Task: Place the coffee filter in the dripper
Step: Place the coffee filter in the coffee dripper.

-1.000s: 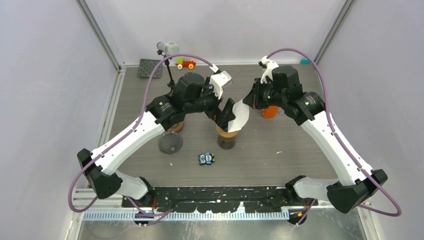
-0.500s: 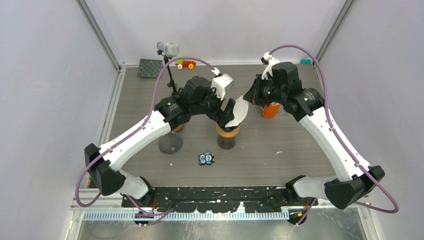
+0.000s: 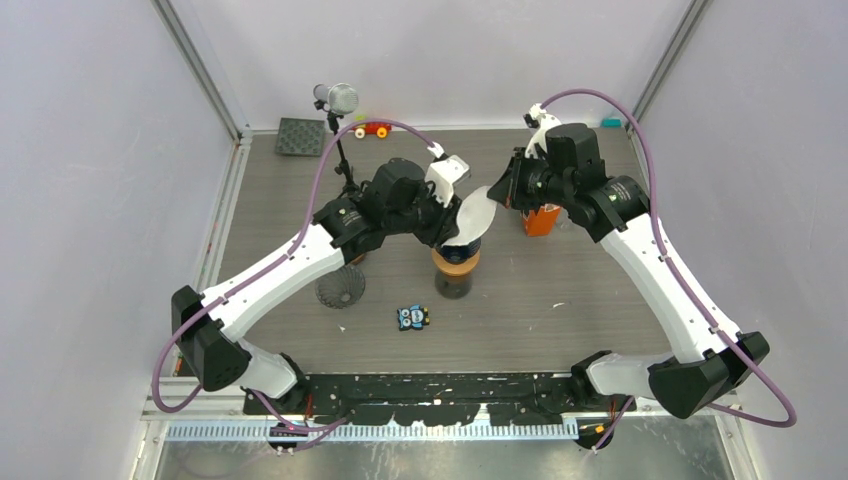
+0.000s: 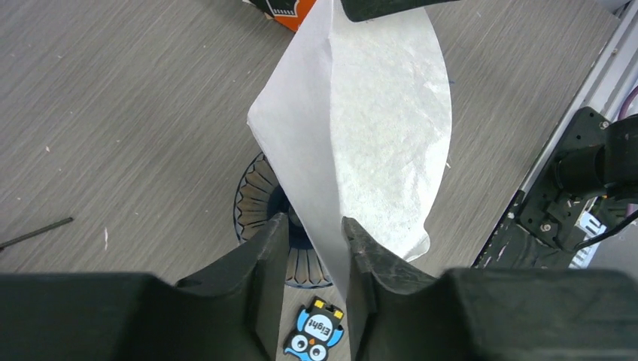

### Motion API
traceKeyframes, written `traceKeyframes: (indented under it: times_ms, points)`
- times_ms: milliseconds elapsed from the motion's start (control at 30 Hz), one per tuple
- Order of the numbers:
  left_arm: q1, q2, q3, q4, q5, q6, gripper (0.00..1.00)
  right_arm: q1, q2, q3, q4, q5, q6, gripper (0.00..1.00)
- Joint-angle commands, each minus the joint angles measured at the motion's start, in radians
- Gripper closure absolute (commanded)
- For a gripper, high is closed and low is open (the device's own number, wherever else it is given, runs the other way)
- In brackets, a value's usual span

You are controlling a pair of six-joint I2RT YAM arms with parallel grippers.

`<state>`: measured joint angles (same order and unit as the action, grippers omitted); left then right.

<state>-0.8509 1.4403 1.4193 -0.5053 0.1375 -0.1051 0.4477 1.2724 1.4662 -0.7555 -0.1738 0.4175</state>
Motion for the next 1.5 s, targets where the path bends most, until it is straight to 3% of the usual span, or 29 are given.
traceKeyframes:
  times_ms: [0,233,833,1467]
  points:
    - [-0.005,-0.030,0.031,0.042,-0.011,0.031,0.72,-0.005,-0.025,-0.001,0.060,-0.045,-0.008,0.99]
    - [-0.004,-0.055,0.040,0.022,-0.005,0.075,0.99,-0.006,-0.049,-0.036,0.085,-0.098,-0.075,0.99]
    - [-0.004,-0.103,0.044,-0.061,0.145,0.164,1.00,-0.005,-0.122,-0.107,0.082,-0.251,-0.169,0.98]
    - [-0.004,-0.100,-0.036,-0.075,0.158,0.142,1.00,-0.004,-0.106,-0.116,-0.034,-0.205,-0.242,0.94]
